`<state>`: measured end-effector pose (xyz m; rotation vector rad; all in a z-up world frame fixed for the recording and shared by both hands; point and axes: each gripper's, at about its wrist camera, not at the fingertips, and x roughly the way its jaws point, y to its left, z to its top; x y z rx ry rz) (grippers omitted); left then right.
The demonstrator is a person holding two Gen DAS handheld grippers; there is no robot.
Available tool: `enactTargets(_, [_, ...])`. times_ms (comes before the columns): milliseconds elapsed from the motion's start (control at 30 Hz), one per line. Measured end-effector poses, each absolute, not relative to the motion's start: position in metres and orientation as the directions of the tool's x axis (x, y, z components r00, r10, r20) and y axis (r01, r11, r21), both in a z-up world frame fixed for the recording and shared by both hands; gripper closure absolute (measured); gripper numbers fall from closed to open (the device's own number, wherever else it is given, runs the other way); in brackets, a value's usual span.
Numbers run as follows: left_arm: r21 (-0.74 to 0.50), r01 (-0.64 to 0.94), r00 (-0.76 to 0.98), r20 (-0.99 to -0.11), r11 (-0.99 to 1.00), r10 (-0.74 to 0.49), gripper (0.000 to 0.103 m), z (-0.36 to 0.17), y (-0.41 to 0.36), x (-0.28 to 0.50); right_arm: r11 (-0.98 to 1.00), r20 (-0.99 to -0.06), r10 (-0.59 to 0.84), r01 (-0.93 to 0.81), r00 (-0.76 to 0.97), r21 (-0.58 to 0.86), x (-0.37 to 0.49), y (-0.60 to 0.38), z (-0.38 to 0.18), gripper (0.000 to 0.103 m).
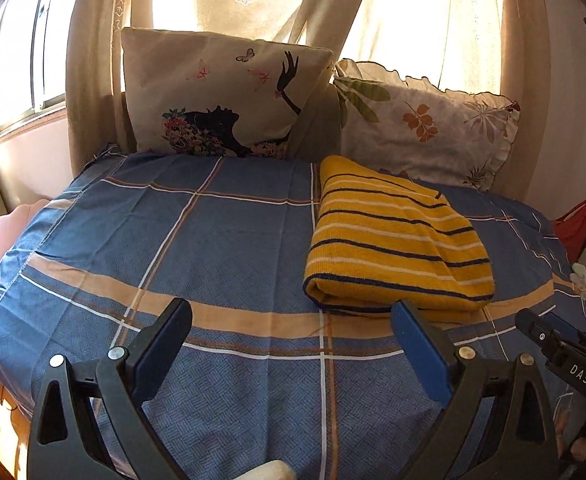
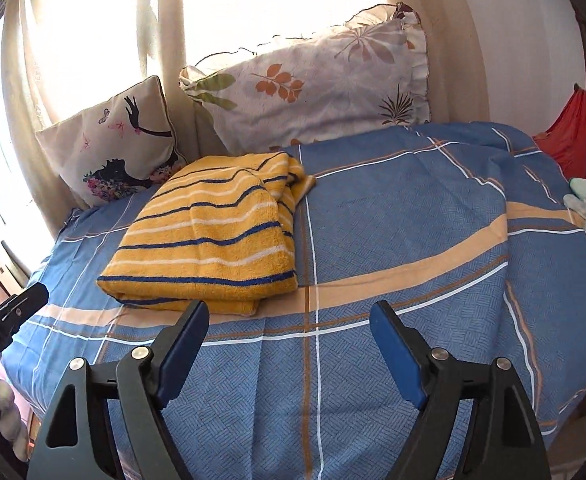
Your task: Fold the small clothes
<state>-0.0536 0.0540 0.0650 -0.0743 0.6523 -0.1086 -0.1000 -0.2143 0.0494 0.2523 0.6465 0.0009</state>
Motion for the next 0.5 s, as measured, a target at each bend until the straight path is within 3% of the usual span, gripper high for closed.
enactTargets(500, [-0.046,0.061,0.721,-0.688,0.997,-0.076,0.004,0.042,0.05,-0.049,0.991,-0.642,0.001,0.084,0.767,0.102,-0.092,-0.191,0.037,0.012])
